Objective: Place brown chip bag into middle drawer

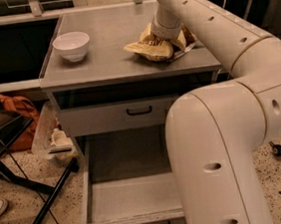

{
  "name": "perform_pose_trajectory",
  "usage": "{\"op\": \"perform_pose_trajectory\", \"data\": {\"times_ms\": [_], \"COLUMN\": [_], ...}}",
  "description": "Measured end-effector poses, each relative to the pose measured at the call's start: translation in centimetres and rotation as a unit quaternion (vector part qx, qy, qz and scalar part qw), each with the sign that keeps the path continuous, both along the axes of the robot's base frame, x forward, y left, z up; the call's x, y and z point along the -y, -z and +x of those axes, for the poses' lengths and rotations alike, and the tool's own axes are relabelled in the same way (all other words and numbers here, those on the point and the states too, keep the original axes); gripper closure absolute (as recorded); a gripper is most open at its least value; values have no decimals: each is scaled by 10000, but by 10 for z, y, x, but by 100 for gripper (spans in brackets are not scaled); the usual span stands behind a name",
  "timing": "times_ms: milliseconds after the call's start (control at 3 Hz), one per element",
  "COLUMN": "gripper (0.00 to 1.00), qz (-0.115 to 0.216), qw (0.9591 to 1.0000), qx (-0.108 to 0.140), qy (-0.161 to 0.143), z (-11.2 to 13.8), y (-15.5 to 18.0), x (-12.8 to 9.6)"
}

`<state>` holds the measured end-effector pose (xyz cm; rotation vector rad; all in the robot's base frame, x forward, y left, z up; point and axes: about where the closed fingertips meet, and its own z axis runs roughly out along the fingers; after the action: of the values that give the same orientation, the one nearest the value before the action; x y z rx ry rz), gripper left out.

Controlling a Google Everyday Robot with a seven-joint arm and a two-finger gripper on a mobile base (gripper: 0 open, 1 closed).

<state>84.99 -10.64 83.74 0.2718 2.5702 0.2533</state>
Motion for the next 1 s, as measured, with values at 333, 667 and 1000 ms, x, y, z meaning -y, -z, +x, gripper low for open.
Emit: {"op": "perform_pose_trajectory", "data": {"times_ms": [333, 667, 1000], "gripper": [66, 89, 100], "qz": [0, 0, 0], "qw": [10000, 10000, 10000], "qx": [0, 0, 0], "qy": [0, 0, 0], "z": [0, 0, 0], "y": [-6, -13, -17], "x": [0, 0, 0]}}
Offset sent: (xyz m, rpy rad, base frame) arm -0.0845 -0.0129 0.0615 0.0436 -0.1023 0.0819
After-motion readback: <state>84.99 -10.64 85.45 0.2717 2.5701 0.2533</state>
